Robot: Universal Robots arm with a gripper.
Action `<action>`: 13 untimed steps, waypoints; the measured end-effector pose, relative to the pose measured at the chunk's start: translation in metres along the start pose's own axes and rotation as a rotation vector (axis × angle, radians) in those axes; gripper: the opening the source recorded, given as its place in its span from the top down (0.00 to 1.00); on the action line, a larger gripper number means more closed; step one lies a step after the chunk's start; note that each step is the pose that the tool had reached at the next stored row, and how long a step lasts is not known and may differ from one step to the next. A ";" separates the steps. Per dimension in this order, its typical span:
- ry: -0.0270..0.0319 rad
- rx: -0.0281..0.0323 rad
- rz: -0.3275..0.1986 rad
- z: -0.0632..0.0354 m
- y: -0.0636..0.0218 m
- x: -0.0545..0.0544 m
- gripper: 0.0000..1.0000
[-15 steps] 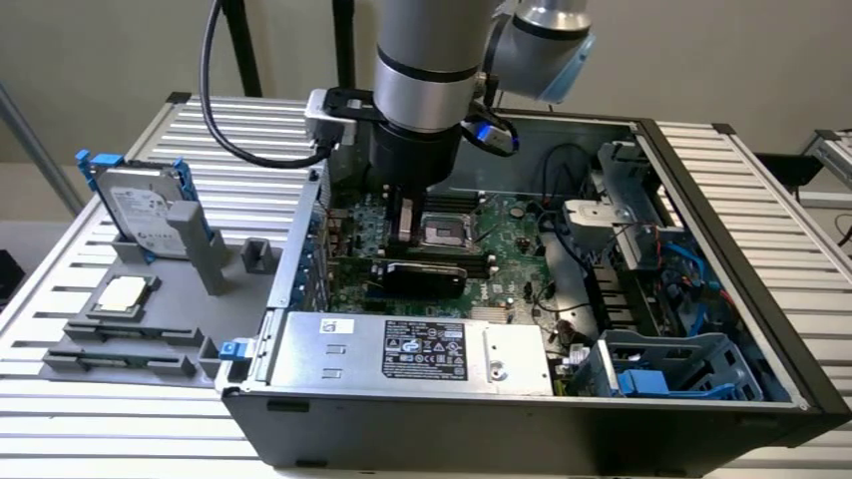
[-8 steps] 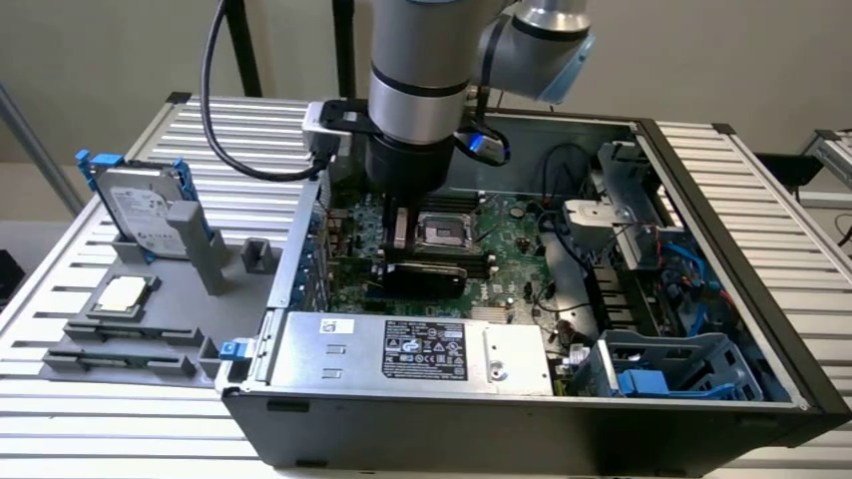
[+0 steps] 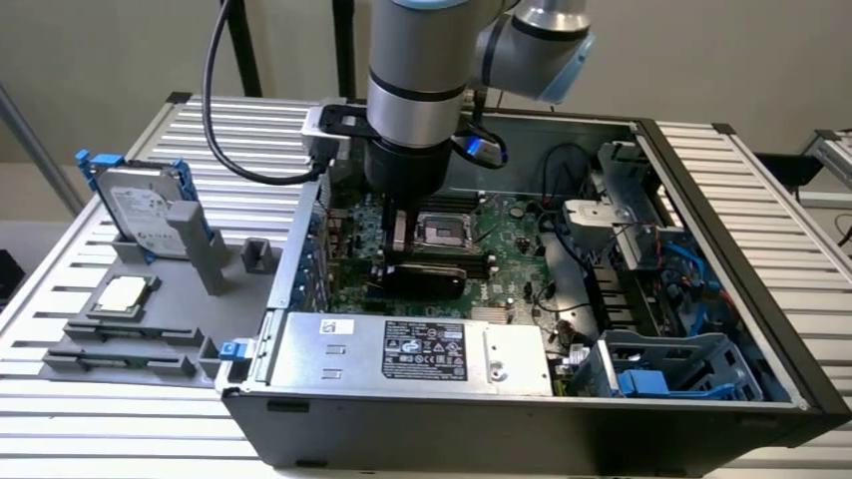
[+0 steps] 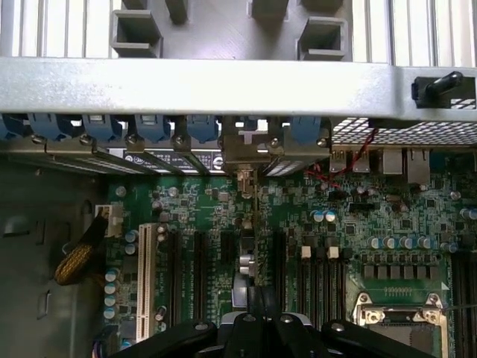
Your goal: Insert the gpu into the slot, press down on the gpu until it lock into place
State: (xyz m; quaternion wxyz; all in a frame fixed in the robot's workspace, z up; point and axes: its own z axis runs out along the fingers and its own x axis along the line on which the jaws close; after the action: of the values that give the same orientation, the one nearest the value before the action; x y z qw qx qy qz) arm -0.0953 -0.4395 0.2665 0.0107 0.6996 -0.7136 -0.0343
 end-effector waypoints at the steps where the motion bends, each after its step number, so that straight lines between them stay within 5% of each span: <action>1: -0.0029 0.0020 0.000 -0.0028 0.0001 0.000 0.89; 8: 0.0007 -0.0026 0.000 -0.0341 -0.0022 -0.001 0.89; 13: 0.0006 -0.0034 0.000 -0.0345 -0.0028 -0.001 0.89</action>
State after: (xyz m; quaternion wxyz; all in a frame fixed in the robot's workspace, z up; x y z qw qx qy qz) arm -0.0904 -0.4400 0.3008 0.0121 0.6995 -0.7136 -0.0353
